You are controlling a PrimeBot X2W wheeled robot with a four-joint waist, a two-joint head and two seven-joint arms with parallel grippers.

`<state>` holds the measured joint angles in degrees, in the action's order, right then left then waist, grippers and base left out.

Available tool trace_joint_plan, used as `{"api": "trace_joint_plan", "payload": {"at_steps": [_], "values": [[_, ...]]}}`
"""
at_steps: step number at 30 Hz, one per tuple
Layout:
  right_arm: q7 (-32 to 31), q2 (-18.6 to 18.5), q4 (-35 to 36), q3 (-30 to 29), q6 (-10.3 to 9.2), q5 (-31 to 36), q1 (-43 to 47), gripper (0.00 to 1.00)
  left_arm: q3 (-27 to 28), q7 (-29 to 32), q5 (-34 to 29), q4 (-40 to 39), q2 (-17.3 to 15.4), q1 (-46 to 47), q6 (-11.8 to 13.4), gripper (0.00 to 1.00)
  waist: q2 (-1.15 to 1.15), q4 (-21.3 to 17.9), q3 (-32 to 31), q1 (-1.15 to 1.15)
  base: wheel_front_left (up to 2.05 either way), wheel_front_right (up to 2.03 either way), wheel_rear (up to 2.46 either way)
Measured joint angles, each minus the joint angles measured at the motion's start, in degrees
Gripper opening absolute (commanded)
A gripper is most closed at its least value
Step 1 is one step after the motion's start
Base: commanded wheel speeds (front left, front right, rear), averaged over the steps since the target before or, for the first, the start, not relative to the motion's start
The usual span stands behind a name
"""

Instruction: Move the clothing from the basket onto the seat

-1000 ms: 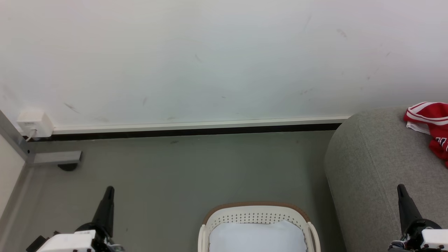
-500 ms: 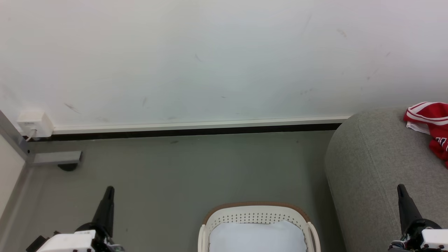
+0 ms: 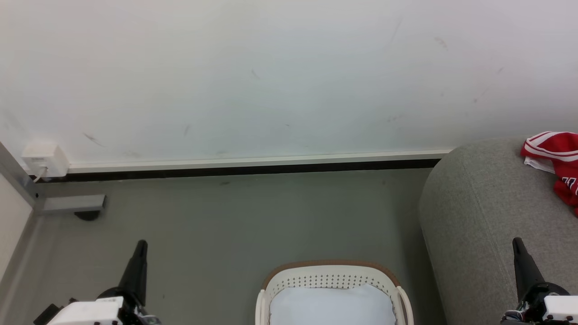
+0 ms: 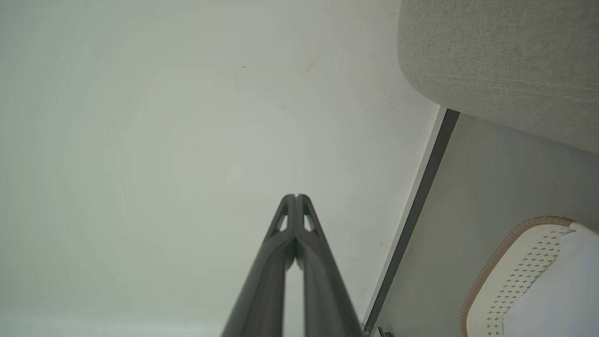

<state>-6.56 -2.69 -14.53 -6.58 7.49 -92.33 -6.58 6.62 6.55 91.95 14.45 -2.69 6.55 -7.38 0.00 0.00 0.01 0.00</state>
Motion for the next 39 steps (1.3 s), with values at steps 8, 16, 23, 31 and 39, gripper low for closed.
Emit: {"api": "trace_joint_plan", "payload": {"at_steps": [8, 16, 23, 31, 39], "values": [[0.0, 0.0, 0.0, 0.0, 0.00, 0.0, 0.0, 0.00, 0.0, 0.0, 0.0, 0.0, 0.0, 0.0, 0.0, 0.00, 0.00, 0.0, 0.0, 0.00, 0.00, 0.00, 0.00], [0.0, 0.0, 0.0, 0.0, 0.00, 0.0, 0.0, 0.00, 0.0, 0.0, 0.0, 0.0, 0.0, 0.0, 0.0, 0.00, 0.00, 0.0, 0.0, 0.00, 0.00, 0.00, 0.00], [0.0, 0.0, 0.0, 0.0, 0.00, 0.0, 0.0, 0.00, 0.0, 0.0, 0.0, 0.0, 0.0, 0.0, 0.0, 0.00, 0.00, 0.0, 0.0, 0.00, 0.00, 0.00, 0.00], [0.0, 0.0, 0.0, 0.0, 0.00, 0.0, 0.0, 0.00, 0.0, 0.0, 0.0, 0.0, 0.0, 0.0, 0.0, 0.00, 0.00, 0.0, 0.0, 0.00, 0.00, 0.00, 0.00], [0.0, 0.0, 0.0, 0.0, 0.00, 0.0, 0.0, 0.00, 0.0, 0.0, 0.0, 0.0, 0.0, 0.0, 0.0, 0.00, 0.00, 0.0, 0.0, 0.00, 0.00, 0.00, 0.00]]}}
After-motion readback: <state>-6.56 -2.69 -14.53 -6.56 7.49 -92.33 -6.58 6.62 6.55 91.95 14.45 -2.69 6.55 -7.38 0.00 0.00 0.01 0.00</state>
